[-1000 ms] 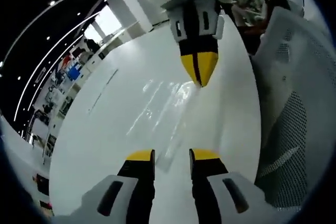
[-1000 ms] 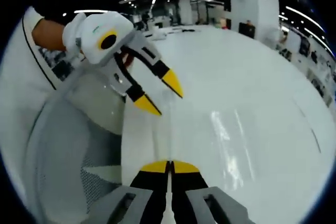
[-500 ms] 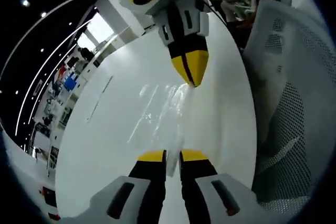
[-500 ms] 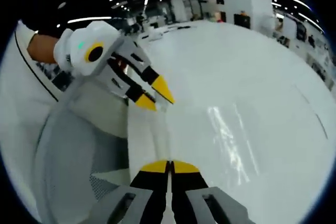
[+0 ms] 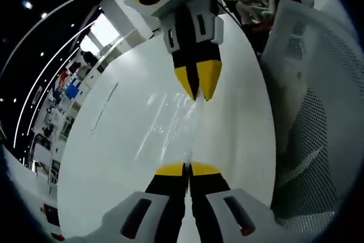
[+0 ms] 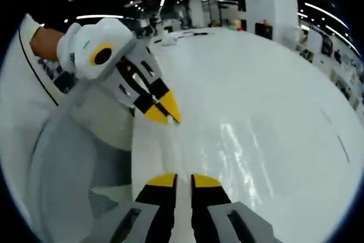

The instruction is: Open the resealable bag by pulling the two sides of the seal apart until the entire bag opening is separated and visibly accessible.

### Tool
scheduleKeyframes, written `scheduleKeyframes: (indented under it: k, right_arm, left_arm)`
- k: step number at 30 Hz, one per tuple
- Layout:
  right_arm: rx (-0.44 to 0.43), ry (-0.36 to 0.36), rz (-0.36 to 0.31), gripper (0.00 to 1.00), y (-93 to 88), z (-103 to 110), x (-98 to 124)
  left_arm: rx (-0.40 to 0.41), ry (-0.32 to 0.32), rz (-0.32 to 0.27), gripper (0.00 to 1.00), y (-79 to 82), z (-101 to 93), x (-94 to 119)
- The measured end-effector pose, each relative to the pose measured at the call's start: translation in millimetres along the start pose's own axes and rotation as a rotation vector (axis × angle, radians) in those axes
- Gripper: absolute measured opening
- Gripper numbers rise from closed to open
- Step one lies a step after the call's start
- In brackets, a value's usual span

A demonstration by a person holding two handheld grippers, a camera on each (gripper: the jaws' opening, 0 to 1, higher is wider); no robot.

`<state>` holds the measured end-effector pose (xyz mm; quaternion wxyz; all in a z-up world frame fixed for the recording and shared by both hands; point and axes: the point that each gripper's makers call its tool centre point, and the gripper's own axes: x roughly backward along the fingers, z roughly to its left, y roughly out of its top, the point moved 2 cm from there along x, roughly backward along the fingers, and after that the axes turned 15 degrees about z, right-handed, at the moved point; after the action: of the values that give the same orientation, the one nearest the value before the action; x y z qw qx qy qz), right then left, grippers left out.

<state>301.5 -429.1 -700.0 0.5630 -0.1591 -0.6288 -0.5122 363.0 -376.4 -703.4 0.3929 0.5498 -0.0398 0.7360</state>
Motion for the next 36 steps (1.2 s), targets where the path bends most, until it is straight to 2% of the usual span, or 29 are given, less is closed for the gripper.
scheduleKeyframes:
  k: [1, 4, 8, 12, 20, 36]
  right_arm:
    - [0.021, -0.019, -0.023, 0.08, 5.2, -0.6, 0.2]
    - [0.032, -0.023, -0.042, 0.11, 12.8, 2.7, -0.6]
    - [0.052, -0.033, -0.105, 0.11, 28.7, 5.3, -1.7]
    - [0.085, -0.039, -0.132, 0.12, 40.4, 9.5, -5.0]
    - [0.131, -0.058, -0.139, 0.10, 51.1, 12.8, -11.0]
    - [0.185, -0.080, -0.124, 0.05, 54.7, 15.0, -16.7]
  left_arm:
    - [0.000, -0.001, -0.005, 0.00, 1.2, 0.2, 0.1]
    - [-0.001, -0.008, -0.011, 0.00, 3.1, 0.3, -0.4]
    - [0.011, -0.017, -0.018, 0.00, 5.7, 1.2, -0.5]
    - [0.007, -0.018, -0.019, 0.00, 6.8, 1.7, -0.3]
    - [0.010, -0.024, -0.012, 0.00, 7.2, 2.5, 0.3]
    - [0.016, -0.050, -0.010, 0.00, 9.3, -0.3, 1.3]
